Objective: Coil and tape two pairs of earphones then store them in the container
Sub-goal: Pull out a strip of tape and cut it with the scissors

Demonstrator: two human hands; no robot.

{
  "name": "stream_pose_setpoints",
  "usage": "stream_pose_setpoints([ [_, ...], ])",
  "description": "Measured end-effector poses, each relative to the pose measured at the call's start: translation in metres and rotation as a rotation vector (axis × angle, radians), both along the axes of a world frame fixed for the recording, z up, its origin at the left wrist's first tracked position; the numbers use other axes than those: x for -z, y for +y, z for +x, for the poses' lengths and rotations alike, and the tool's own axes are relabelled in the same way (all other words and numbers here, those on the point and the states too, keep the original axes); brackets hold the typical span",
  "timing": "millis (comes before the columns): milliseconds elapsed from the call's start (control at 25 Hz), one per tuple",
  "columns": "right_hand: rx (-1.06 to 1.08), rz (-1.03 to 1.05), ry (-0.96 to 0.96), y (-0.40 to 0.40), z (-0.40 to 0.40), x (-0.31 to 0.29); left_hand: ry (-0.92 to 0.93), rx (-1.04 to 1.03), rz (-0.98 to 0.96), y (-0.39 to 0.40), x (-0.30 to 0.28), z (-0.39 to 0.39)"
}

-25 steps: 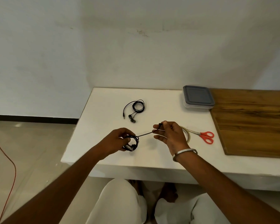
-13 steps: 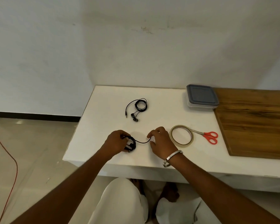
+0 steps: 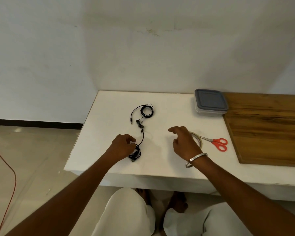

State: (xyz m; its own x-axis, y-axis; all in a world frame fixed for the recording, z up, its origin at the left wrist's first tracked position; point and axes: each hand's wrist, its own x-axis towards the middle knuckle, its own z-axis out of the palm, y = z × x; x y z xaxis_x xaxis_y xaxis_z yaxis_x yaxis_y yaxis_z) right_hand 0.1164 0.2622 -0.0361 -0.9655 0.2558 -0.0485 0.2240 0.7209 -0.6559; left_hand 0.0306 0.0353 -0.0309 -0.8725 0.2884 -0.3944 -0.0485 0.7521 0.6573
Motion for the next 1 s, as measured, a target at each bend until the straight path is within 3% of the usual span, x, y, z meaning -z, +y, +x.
stream_pose_setpoints([
  [280, 0.371, 0.141, -0.081, 0.095, 0.033, 0.010, -0.007, -0.056, 0.007, 0.014, -0.006, -0.001],
  [400, 0.424, 0.208, -0.142, 0.123, 0.043, 0.021, 0.399, -0.201, -0.127, 0.025, -0.005, 0.004],
  [520, 0.376, 0.261, -0.206, 0.135, 0.048, 0.029, 0.737, -0.111, 0.133, 0.055, -0.016, 0.018],
  [640, 0.343, 0.304, -0.183, 0.134, 0.050, 0.030, 0.698, 0.373, 0.302, 0.094, -0.010, 0.036],
  [760, 0.355, 0.310, -0.150, 0.128, 0.054, 0.027, 0.506, 0.730, 0.173, 0.127, 0.001, 0.060],
  [840, 0.384, 0.326, -0.133, 0.124, 0.057, 0.025, 0.477, 0.769, 0.078, 0.143, 0.009, 0.071],
  [1000, 0.357, 0.365, -0.084, 0.116, 0.048, 0.015, 0.481, 0.649, -0.029, 0.158, 0.018, 0.077],
])
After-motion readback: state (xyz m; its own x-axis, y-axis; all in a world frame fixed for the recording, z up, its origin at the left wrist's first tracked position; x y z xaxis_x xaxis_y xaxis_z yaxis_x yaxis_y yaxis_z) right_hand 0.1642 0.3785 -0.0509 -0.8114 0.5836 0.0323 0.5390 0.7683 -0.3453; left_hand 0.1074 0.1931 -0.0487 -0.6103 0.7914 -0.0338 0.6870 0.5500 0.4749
